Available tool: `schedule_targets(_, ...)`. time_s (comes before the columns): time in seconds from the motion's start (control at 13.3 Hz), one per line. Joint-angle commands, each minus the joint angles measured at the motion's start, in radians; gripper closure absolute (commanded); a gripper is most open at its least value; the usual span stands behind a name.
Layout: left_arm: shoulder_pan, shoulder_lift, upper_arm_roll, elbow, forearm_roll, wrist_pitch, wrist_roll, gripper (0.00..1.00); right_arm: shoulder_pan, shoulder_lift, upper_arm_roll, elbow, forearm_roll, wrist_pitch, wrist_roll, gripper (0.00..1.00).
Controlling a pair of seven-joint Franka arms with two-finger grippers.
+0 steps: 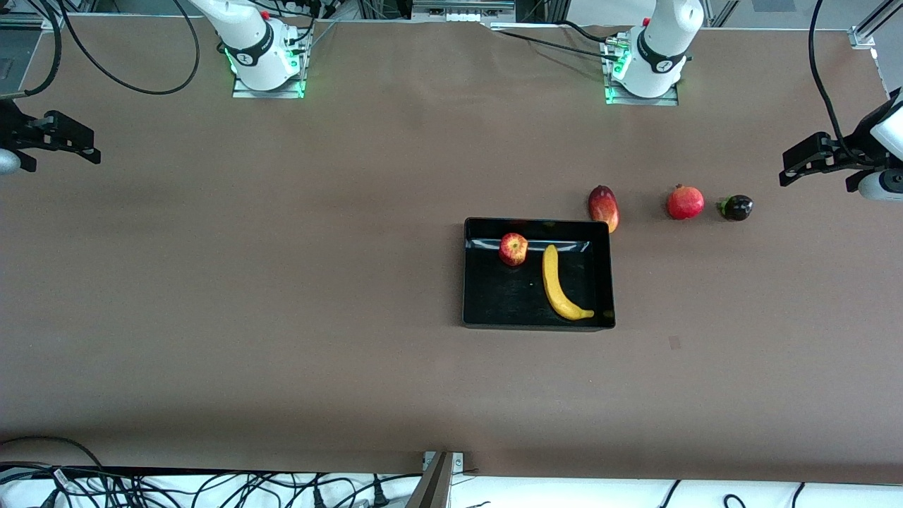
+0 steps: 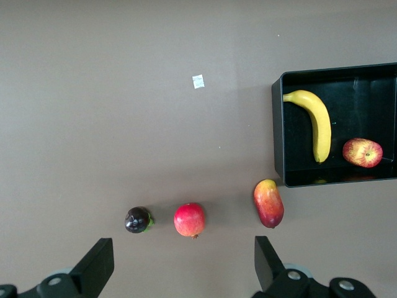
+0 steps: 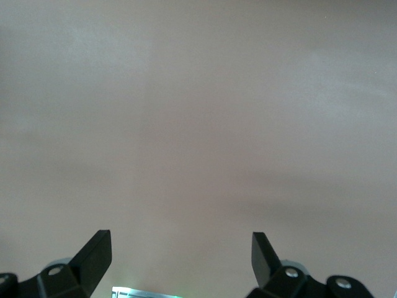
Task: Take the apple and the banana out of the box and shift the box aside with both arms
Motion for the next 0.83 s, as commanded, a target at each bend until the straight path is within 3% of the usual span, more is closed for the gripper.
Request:
schedule_targets(0.0, -0.001, -0.009, 0.003, -0.016, -0.006, 0.015, -0.011, 0.0, -0.005, -0.003, 0.006, 0.008, 0.018, -0.015, 0.003, 0.0)
schedule_targets(0.75, 0.002, -0.009, 0.003, -0.015, -0.016, 0.015, -0.018, 0.0, -0.005, -0.004, 0.009, 0.008, 0.018, -0.026, 0.003, 0.0)
